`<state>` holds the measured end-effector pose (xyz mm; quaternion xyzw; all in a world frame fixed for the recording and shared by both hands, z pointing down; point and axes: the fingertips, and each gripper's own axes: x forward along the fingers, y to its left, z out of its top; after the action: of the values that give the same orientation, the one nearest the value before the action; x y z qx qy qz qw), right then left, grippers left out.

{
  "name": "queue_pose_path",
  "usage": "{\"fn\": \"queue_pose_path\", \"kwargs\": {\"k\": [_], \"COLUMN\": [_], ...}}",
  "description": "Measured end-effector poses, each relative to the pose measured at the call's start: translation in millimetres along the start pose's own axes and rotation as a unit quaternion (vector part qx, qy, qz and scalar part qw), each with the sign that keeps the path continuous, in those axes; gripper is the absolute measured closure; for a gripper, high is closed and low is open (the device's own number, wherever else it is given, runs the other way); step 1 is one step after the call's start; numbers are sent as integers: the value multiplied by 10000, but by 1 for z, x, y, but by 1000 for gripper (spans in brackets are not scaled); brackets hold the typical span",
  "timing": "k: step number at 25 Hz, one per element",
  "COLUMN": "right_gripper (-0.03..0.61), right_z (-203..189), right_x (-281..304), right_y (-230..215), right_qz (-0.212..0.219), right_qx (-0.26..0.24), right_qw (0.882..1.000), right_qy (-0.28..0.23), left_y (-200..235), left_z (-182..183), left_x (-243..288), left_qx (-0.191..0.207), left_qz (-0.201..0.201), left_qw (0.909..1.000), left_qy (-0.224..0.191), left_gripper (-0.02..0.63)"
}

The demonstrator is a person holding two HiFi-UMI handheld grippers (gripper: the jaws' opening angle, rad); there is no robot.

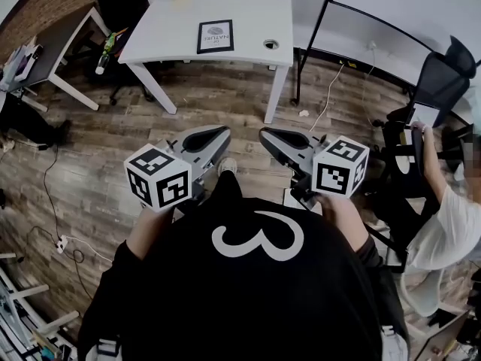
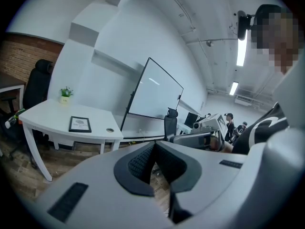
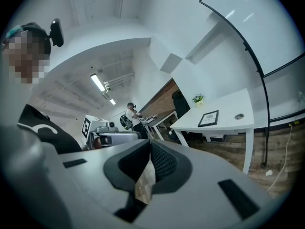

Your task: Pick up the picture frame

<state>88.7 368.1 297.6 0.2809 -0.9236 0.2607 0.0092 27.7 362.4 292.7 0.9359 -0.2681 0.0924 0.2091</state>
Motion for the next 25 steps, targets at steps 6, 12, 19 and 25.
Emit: {"fn": "queue_pose_path", "kwargs": {"k": [6,12,19,25], "right_gripper": [552,552,552,552], "right_z": [12,36,54,72], "right_x": [29,69,99,133], "right_y": [-24,-60,-85,-115], "right_qz": [-50,-105,-204,-299], "right_qx": [74,269,395,492], "right_qw": [9999,9995,9989,9982], "right_qy": [75,156,164,146], "left_y": [37,85,123,170], "left_z": [13,34,51,68], "left_x": [14,32,44,56], "left_qx": [-137,-265,-295,-375], "left_qz": [-50,-128,-214,-234], "left_qw": [9999,9994,9990,9988], "left_qy": [11,172,241,224], "left_gripper": [597,597,597,597]}}
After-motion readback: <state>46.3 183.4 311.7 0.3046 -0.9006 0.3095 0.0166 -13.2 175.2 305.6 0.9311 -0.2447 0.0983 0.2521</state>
